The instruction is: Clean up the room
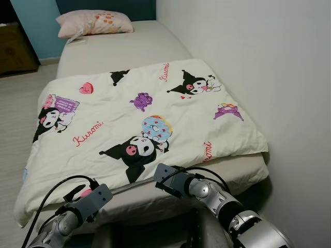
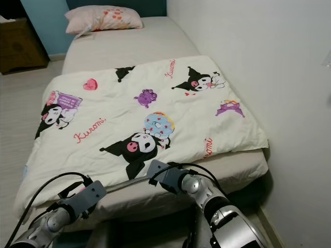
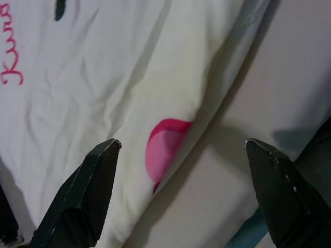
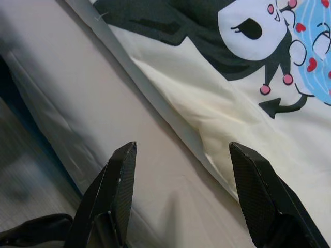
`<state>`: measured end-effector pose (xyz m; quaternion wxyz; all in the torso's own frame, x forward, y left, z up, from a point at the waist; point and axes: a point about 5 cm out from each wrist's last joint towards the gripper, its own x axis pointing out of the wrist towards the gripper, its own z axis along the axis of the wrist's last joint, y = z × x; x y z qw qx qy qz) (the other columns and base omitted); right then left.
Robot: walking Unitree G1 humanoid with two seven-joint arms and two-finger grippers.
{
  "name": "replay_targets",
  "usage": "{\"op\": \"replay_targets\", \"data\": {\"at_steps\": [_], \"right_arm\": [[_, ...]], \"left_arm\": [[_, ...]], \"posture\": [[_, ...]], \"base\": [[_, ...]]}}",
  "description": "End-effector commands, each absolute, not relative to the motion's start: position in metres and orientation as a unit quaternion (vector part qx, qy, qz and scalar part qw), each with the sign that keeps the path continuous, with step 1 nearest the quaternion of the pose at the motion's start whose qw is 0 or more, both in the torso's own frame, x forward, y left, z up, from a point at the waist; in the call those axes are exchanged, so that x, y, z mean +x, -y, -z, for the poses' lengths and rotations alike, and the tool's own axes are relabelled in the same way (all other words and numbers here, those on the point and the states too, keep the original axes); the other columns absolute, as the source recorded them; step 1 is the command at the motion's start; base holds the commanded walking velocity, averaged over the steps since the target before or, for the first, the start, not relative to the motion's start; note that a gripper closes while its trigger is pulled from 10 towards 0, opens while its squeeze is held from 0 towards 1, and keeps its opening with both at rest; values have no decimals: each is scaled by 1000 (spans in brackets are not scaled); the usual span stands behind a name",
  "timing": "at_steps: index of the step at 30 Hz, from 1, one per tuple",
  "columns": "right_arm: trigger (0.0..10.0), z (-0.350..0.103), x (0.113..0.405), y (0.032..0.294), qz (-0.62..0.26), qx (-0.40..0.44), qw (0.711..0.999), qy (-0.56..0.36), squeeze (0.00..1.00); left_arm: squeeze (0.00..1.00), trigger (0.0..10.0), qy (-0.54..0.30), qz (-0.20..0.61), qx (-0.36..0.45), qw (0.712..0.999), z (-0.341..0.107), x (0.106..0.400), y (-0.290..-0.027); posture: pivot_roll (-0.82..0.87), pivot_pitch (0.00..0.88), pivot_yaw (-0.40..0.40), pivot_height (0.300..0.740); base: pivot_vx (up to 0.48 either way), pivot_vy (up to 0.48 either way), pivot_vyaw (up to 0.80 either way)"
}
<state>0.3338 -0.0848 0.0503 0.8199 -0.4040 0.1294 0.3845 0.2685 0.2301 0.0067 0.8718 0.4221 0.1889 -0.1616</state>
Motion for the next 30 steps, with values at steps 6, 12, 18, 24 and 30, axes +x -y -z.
{"op": "replay_targets", "data": {"at_steps": [6,12,18,24,30], "right_arm": [[10000,-45,330,84,-397,-407,811,-135,0],[10000,-48,331,82,-395,-421,807,-120,0],[10000,-49,332,80,-403,-457,785,-109,0],[10000,-50,334,82,-398,-497,764,-106,0],[10000,-63,346,81,-357,-542,756,-79,0]], "left_arm": [[0,10000,-205,165,423,867,1,262,-231],[0,10000,-202,158,426,867,-1,264,-232],[0,10000,-202,145,468,848,-4,268,-240],[0,10000,-201,153,519,817,-5,271,-243],[0,10000,-185,138,587,776,-15,279,-255]], "posture": [[-10,213,-49,580],[-7,222,-54,580],[-2,260,-63,580],[-2,295,-64,580],[-17,358,-46,580]], "base": [[0,0,0],[0,0,0],[0,0,0],[0,0,0],[0,0,0]]}}
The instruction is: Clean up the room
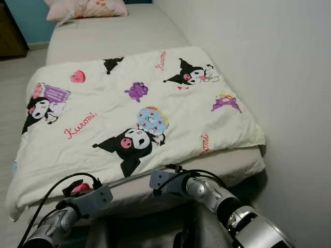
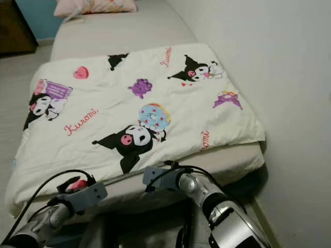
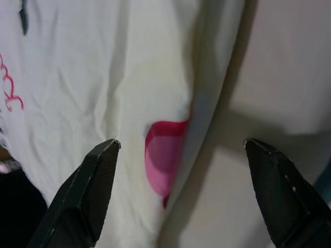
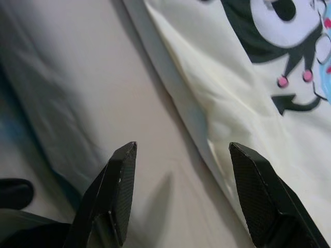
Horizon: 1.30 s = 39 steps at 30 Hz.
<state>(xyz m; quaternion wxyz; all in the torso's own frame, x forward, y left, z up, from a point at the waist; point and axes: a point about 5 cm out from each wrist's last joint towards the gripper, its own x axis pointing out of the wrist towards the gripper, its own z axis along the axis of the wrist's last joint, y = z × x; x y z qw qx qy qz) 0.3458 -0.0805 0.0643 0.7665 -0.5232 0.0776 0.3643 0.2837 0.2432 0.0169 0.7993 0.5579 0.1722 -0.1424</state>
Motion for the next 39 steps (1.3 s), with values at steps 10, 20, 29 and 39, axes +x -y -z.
{"op": "replay_targets", "data": {"at_steps": [10,20,29,39], "right_arm": [[10000,-83,360,82,-323,-562,760,-52,388],[10000,-83,360,78,-331,-605,723,-43,1000],[10000,-87,364,76,-287,-667,688,-5,0],[10000,-95,365,67,-285,-666,688,43,0]], "left_arm": [[988,10000,-165,77,605,775,-38,293,-276],[1000,10000,-170,107,618,760,-37,295,-274],[31,10000,-142,61,661,734,-49,297,-290],[0,9882,-141,53,713,684,-51,301,-292]], "posture": [[-30,392,-37,580],[3,416,-43,580],[-6,431,-44,580],[-94,428,-46,580]], "base": [[0,0,0],[0,0,0],[0,0,0],[0,0,0]]}}
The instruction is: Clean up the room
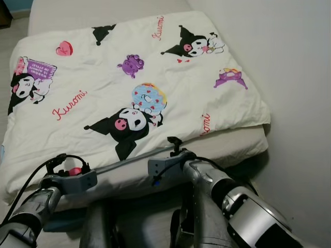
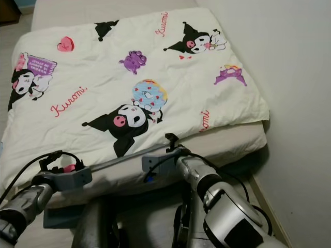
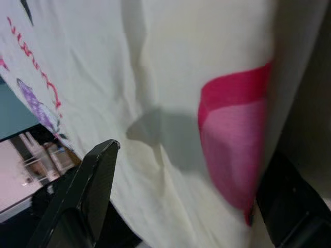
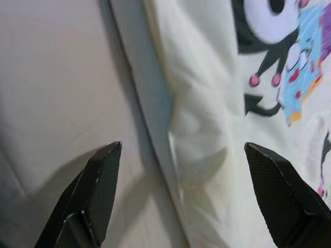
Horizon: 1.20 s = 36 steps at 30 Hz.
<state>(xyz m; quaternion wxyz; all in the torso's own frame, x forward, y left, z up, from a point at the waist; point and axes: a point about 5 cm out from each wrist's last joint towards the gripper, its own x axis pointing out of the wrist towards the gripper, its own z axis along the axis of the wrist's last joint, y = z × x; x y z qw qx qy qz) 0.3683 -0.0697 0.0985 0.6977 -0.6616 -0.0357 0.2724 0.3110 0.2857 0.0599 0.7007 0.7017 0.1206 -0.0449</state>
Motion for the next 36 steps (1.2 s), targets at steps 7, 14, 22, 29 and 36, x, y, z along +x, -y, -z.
{"op": "replay_targets", "data": {"at_steps": [7,14,22,29,36], "right_arm": [[10000,-97,365,67,-291,-669,681,62,0],[10000,-98,365,68,-291,-666,684,66,0],[10000,-96,364,67,-296,-663,684,68,0],[10000,-98,363,63,-310,-651,689,75,0],[10000,-99,362,62,-317,-647,689,81,0]], "left_arm": [[0,0,-143,51,725,672,-55,305,-295],[0,0,-159,63,728,664,-49,297,-301],[0,0,-185,89,720,663,-42,290,-306],[0,0,-231,148,708,650,-39,287,-310],[0,0,-272,193,689,643,-43,286,-315]], "posture": [[-97,418,-39,580],[-99,408,-44,580],[-89,406,-41,580],[-83,402,-33,580],[-75,397,-25,580]], "base": [[0,0,0],[0,0,0],[0,0,0],[0,0,0],[0,0,0]]}}
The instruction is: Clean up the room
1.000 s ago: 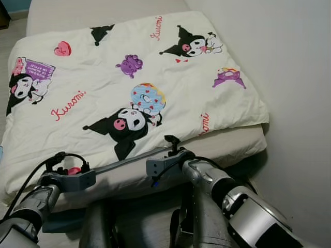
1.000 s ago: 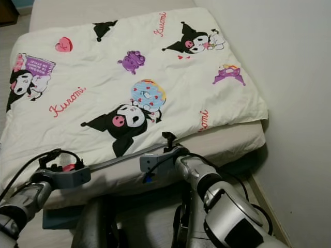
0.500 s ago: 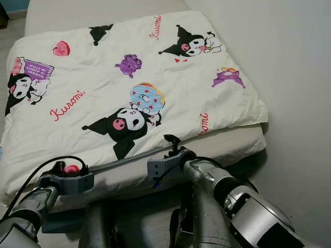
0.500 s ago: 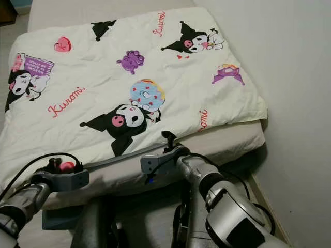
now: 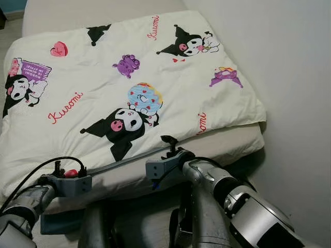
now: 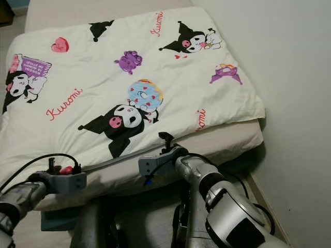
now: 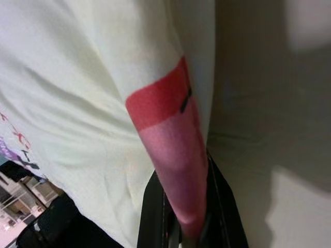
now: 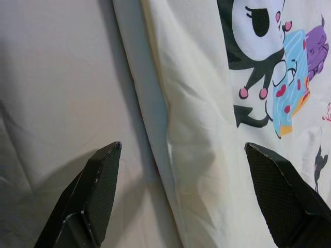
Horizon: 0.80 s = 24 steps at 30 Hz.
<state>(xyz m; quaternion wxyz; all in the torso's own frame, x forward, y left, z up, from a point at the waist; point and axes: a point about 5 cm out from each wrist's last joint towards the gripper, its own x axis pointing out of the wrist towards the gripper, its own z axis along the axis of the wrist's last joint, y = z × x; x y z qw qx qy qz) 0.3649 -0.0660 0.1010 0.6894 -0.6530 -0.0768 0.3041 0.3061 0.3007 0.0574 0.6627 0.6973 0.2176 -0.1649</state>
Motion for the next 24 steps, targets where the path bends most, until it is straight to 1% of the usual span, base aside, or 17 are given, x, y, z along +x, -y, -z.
{"op": "replay_targets", "data": {"at_steps": [1,2,3,5,6,11,12,13,15,16,17,18,19,20,21,22,24], "right_arm": [[10000,-99,362,62,-316,-646,691,79,0],[10000,-99,362,62,-316,-646,691,79,0],[10000,-100,363,62,-313,-642,695,77,0],[10000,-101,363,60,-312,-639,699,78,0],[10000,-101,363,59,-313,-638,699,79,0],[10000,-101,363,59,-314,-638,698,79,0],[10000,-101,363,58,-316,-639,697,80,0],[10000,-101,363,58,-316,-639,697,80,0],[10000,-101,363,58,-318,-639,695,82,0],[10000,-101,363,58,-318,-639,695,82,0],[10000,-101,362,58,-319,-640,695,83,0],[10000,-101,362,58,-320,-640,694,84,0],[10000,-101,362,57,-321,-640,693,86,0],[10000,-101,362,57,-321,-640,693,86,0],[10000,-102,362,56,-323,-640,692,87,0],[10000,-102,362,56,-324,-640,691,88,0],[10000,-102,362,56,-324,-640,691,88,0]], "left_arm": [[0,0,-291,213,676,643,-41,284,-316],[0,0,-291,213,676,643,-41,284,-316],[0,0,-319,250,652,641,-36,278,-316],[0,0,-374,320,620,610,-24,262,-316],[0,0,-391,338,610,601,-20,257,-316],[0,0,-398,345,605,597,-19,254,-317],[0,0,-412,366,594,586,-15,249,-316],[0,0,-412,366,594,586,-15,249,-316],[0,0,-444,424,559,557,-8,239,-311],[0,0,-444,424,559,557,-8,239,-311],[0,0,-458,447,543,544,-7,235,-309],[0,0,-474,468,527,529,-6,231,-310],[0,0,-491,491,510,508,-7,226,-311],[0,0,-491,491,510,508,-7,226,-311],[0,0,-503,509,496,491,-8,222,-312],[0,0,-510,520,487,481,-9,220,-313],[0,0,-510,520,487,481,-9,220,-313]], "posture": [[-72,396,-21,580],[-72,396,-21,580],[-68,395,-18,580],[-65,393,-16,580],[-65,393,-16,580],[-65,393,-16,580],[-67,391,-15,580],[-67,391,-15,580],[-67,387,-14,580],[-67,387,-14,580],[-66,385,-14,580],[-65,384,-12,580],[-63,381,-11,580],[-63,381,-11,580],[-63,381,-11,580],[-63,381,-11,580],[-63,381,-11,580]], "base": [[0,0,0],[0,0,0],[0,0,0],[0,0,0],[0,0,0],[0,0,0],[0,0,0],[0,0,0],[0,0,0],[0,0,0],[0,0,0],[0,0,0],[0,0,0],[0,0,0],[0,0,0],[0,0,0],[0,0,0]]}}
